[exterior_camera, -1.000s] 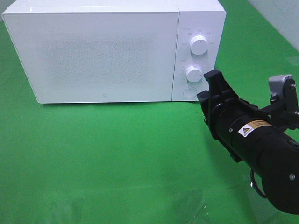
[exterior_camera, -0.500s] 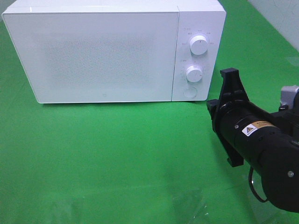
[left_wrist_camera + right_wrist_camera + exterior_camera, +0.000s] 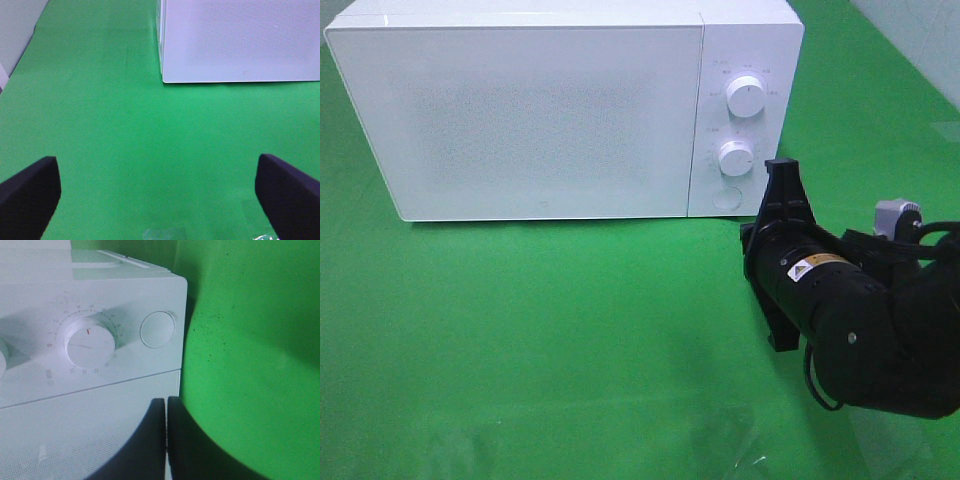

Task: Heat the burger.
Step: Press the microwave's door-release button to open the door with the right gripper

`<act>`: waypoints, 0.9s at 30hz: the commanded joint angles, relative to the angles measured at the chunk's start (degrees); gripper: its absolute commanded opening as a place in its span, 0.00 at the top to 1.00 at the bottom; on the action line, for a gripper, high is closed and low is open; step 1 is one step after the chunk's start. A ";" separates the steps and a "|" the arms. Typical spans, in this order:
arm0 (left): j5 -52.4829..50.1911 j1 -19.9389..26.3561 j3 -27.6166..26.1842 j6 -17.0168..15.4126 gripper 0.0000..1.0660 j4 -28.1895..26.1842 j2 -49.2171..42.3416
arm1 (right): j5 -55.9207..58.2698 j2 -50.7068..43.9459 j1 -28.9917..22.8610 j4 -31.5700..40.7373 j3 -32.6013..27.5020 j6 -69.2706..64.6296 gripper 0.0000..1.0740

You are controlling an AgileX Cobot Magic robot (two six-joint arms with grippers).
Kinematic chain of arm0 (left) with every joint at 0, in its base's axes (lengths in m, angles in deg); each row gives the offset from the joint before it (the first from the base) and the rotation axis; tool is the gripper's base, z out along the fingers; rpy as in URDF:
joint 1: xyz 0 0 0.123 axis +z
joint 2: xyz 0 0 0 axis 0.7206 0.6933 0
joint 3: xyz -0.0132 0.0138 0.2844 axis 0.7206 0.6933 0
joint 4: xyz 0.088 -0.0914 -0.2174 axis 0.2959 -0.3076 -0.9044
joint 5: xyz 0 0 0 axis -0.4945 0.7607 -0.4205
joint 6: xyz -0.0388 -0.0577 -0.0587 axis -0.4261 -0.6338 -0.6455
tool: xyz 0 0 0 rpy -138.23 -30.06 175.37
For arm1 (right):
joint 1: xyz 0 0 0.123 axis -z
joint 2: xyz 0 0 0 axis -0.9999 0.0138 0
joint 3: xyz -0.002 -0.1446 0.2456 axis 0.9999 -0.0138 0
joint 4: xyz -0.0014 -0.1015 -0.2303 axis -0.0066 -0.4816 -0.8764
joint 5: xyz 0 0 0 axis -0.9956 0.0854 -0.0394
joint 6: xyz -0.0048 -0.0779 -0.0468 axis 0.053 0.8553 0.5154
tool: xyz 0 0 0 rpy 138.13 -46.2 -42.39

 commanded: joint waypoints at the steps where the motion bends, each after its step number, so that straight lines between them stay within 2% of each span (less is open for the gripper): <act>1: -0.57 0.23 0.17 -0.06 0.08 -0.52 -0.34 | 1.38 0.69 1.89 -1.72 1.66 -0.40 1.00; 3: -0.57 0.23 0.17 -0.06 0.08 -0.52 -0.34 | 2.52 2.64 4.13 -3.72 4.24 -0.74 1.00; 16: -0.57 0.23 0.17 -0.11 0.08 -0.52 -0.34 | 6.36 6.82 10.03 -7.85 9.97 -1.89 1.00; 27: -0.57 0.23 0.17 -0.11 0.08 -0.52 -0.34 | 8.19 10.77 12.32 -10.31 14.32 -4.30 1.00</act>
